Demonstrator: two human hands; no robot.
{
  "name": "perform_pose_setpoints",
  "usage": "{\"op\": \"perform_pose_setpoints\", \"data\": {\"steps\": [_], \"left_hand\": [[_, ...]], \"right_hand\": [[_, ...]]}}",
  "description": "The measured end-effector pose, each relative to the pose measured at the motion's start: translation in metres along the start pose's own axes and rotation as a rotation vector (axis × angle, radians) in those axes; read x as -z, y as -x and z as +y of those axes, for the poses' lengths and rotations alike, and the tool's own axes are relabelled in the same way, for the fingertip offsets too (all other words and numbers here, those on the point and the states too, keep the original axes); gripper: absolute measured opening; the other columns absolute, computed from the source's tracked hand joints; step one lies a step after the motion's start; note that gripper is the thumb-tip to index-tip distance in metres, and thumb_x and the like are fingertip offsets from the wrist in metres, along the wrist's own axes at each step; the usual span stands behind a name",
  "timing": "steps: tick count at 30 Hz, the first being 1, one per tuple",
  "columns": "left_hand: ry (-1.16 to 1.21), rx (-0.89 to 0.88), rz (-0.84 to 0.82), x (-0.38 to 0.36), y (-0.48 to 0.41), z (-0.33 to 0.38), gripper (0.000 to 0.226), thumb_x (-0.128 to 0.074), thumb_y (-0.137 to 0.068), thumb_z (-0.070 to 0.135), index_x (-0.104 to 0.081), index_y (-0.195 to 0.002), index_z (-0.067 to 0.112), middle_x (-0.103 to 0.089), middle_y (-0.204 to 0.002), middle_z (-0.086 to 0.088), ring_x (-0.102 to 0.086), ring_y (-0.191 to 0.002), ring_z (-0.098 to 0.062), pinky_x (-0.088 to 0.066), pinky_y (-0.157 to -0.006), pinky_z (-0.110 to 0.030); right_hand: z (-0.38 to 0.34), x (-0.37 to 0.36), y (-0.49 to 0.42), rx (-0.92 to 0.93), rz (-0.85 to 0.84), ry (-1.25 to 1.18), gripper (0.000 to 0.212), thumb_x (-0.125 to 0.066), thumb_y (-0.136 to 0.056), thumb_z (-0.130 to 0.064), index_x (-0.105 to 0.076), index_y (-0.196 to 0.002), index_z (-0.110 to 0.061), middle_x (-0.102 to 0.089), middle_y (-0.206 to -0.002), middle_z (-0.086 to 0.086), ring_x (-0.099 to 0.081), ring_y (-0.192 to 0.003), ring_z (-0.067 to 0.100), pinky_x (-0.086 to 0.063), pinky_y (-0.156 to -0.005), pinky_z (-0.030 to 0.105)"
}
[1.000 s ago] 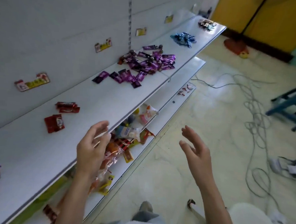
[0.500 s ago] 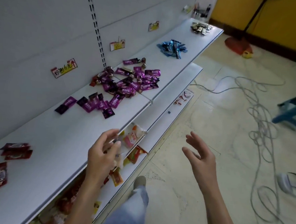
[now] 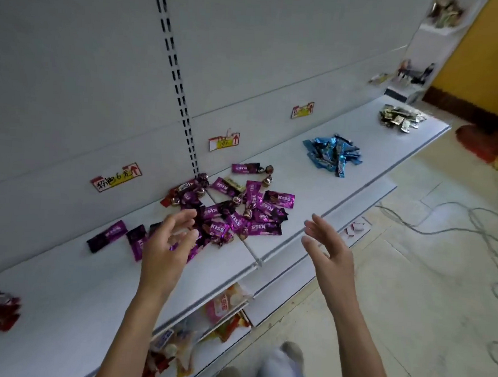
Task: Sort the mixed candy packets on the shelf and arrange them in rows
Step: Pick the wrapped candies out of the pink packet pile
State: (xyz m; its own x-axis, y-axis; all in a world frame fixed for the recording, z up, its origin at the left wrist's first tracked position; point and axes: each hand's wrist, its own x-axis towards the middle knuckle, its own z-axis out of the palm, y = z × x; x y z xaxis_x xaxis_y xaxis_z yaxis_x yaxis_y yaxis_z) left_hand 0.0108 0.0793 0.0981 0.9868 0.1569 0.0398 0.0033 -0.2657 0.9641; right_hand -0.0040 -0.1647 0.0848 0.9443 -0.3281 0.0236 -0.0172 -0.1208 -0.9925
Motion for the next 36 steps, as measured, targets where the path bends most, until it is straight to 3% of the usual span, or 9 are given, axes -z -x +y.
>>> {"op": "perform_pose_setpoints", "data": {"steps": [8, 14, 17, 20, 22, 24, 28, 32, 36], "left_hand": [[0.064, 0.175, 0.450, -0.063, -0.021, -0.023, 0.016, -0.061, -0.088, 0.026, -0.060, -0.102, 0.031, -0.059, -0.103, 0.018, -0.052, -0.095, 0.007, -0.035, -0.071, -0.008], [-0.036, 0.330, 0.452, -0.090, -0.007, -0.059, 0.028, -0.055, -0.091, 0.013, -0.055, -0.117, 0.024, -0.057, -0.114, 0.007, -0.052, -0.107, -0.010, -0.041, -0.086, -0.021], [-0.125, 0.330, 0.386, -0.098, -0.004, -0.071, 0.034, -0.057, -0.090, 0.010, -0.052, -0.121, 0.022, -0.054, -0.118, 0.006, -0.049, -0.112, -0.011, -0.035, -0.093, -0.022], [-0.150, 0.306, 0.387, -0.098, -0.002, -0.073, 0.032, -0.055, -0.091, 0.009, -0.052, -0.119, 0.025, -0.054, -0.116, 0.011, -0.048, -0.110, -0.006, -0.032, -0.087, -0.009], [-0.186, 0.296, 0.397, -0.091, -0.003, -0.078, 0.031, -0.053, -0.092, 0.011, -0.053, -0.119, 0.024, -0.056, -0.115, 0.011, -0.049, -0.108, -0.006, -0.034, -0.086, -0.012], [-0.262, 0.263, 0.396, -0.082, -0.006, -0.085, 0.030, -0.052, -0.092, 0.011, -0.055, -0.121, 0.021, -0.057, -0.114, 0.008, -0.051, -0.109, -0.010, -0.038, -0.089, -0.019], [-0.382, 0.210, 0.334, -0.068, -0.020, -0.092, 0.031, -0.047, -0.094, 0.012, -0.056, -0.123, 0.016, -0.057, -0.113, 0.007, -0.050, -0.107, -0.008, -0.036, -0.087, -0.010], [-0.551, 0.164, 0.270, -0.063, -0.041, -0.103, 0.035, -0.045, -0.094, 0.011, -0.054, -0.128, 0.014, -0.055, -0.128, -0.001, -0.046, -0.121, -0.017, -0.035, -0.104, -0.030], [-0.678, 0.131, 0.247, -0.062, -0.059, -0.106, 0.039, -0.047, -0.093, 0.005, -0.055, -0.129, 0.018, -0.052, -0.129, -0.004, -0.046, -0.116, -0.026, -0.039, -0.099, -0.036]], "right_hand": [[0.009, -0.007, -0.119, 0.110, -0.414, 0.182, 0.037, -0.060, -0.088, -0.007, -0.057, -0.123, -0.021, -0.065, -0.109, -0.006, -0.057, -0.094, -0.008, -0.045, -0.072, 0.004], [0.032, -0.058, -0.134, 0.206, -0.754, 0.358, 0.038, -0.057, -0.089, -0.007, -0.056, -0.127, -0.015, -0.062, -0.121, -0.002, -0.061, -0.101, 0.009, -0.050, -0.087, 0.019], [0.040, -0.092, -0.126, 0.356, -0.955, 0.485, 0.041, -0.051, -0.092, -0.012, -0.051, -0.133, -0.016, -0.062, -0.115, 0.000, -0.064, -0.076, 0.017, -0.049, -0.068, 0.016], [0.043, -0.126, -0.117, 0.467, -1.092, 0.521, 0.040, -0.047, -0.095, -0.014, -0.048, -0.135, -0.014, -0.053, -0.135, 0.004, -0.058, -0.111, 0.021, -0.043, -0.093, 0.021], [0.047, -0.145, -0.114, 0.544, -1.157, 0.598, 0.040, -0.043, -0.097, -0.016, -0.045, -0.137, -0.013, -0.044, -0.143, 0.004, -0.042, -0.130, 0.019, -0.030, -0.109, 0.027], [0.053, -0.159, -0.117, 0.569, -1.204, 0.703, 0.042, -0.039, -0.099, -0.023, -0.040, -0.141, -0.016, -0.036, -0.148, 0.001, -0.032, -0.137, 0.017, -0.018, -0.114, 0.031], [0.069, -0.161, -0.135, 0.550, -1.200, 0.931, 0.044, -0.030, -0.101, -0.036, -0.033, -0.144, -0.026, -0.020, -0.154, -0.009, -0.016, -0.142, 0.008, 0.000, -0.116, 0.036], [0.068, -0.154, -0.153, 0.516, -1.089, 1.018, 0.044, -0.032, -0.100, -0.034, -0.035, -0.142, -0.023, -0.019, -0.155, -0.004, -0.010, -0.144, 0.010, 0.001, -0.116, 0.043], [0.066, -0.157, -0.149, 0.621, -1.037, 0.969, 0.046, -0.035, -0.100, -0.027, -0.031, -0.145, -0.021, -0.020, -0.155, -0.001, -0.009, -0.144, 0.013, -0.001, -0.117, 0.042]]}}
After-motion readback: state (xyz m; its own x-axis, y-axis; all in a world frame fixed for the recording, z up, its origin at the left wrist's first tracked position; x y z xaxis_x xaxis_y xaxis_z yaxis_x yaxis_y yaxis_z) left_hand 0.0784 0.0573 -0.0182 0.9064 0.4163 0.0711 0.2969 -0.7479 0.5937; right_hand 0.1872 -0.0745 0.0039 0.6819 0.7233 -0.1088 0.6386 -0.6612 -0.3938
